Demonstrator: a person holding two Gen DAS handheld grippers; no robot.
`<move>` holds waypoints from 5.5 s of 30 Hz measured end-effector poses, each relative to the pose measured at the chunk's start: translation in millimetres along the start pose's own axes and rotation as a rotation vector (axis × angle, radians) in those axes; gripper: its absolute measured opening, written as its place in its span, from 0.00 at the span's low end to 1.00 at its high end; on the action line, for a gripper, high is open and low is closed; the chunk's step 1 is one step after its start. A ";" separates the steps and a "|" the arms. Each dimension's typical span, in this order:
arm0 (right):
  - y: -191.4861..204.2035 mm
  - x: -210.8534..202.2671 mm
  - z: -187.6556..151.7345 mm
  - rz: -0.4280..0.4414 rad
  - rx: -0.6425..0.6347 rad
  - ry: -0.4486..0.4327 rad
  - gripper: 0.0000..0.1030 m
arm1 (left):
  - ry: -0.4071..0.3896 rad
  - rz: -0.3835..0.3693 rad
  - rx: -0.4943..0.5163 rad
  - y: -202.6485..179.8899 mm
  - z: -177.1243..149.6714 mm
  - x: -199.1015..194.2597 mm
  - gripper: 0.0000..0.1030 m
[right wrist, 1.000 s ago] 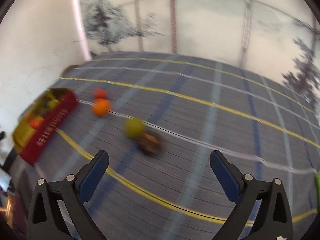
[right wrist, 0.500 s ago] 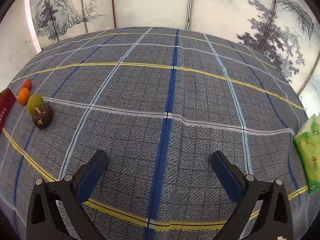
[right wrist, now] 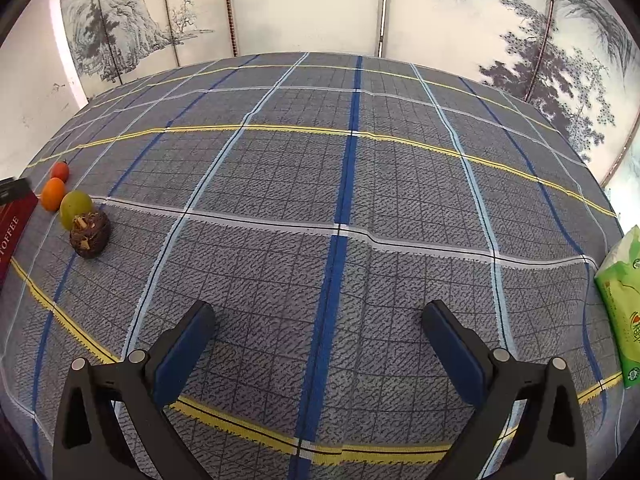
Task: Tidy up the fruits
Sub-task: 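Grasp the loose orange on the cloth with the left gripper, then carry the orange into the tin with the left gripper while the right gripper grasps a brown fruit, then carry the brown fruit into the tin with the right gripper and release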
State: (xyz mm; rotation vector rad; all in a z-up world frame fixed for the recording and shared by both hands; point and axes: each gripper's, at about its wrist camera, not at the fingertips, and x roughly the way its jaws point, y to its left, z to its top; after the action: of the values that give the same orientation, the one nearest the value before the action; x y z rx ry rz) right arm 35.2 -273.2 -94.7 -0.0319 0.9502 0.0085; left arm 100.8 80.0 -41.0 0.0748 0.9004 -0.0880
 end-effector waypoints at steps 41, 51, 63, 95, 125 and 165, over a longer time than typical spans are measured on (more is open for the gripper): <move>142.6 22.2 43.9 0.416 -0.421 -0.009 0.64 | -0.068 -0.142 -0.078 9.6 -93.2 -136.5 0.39; 122.5 -6.2 20.3 0.405 -0.321 -0.050 0.35 | -0.088 -0.118 -0.124 30.3 -106.1 -147.9 0.39; 84.4 -21.1 -11.9 0.293 -0.194 -0.054 0.35 | -0.109 0.000 -0.201 87.7 -140.6 -160.3 0.39; 87.5 -21.4 -13.6 0.281 -0.205 -0.055 0.36 | -0.050 0.083 -0.220 123.5 -158.3 -108.9 0.40; 87.9 -37.8 -17.7 0.324 -0.160 -0.055 0.36 | -0.136 0.227 -0.118 110.5 -162.3 -127.5 0.70; 451.9 -62.9 4.9 0.756 -0.622 0.063 0.36 | -0.141 0.289 -0.328 208.7 -227.3 -154.9 0.75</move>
State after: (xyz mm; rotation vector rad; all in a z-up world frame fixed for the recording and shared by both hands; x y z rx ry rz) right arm -7.0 179.1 -51.3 -0.2456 0.9449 1.0053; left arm -149.5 317.6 -54.4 -0.1060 0.7451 0.3195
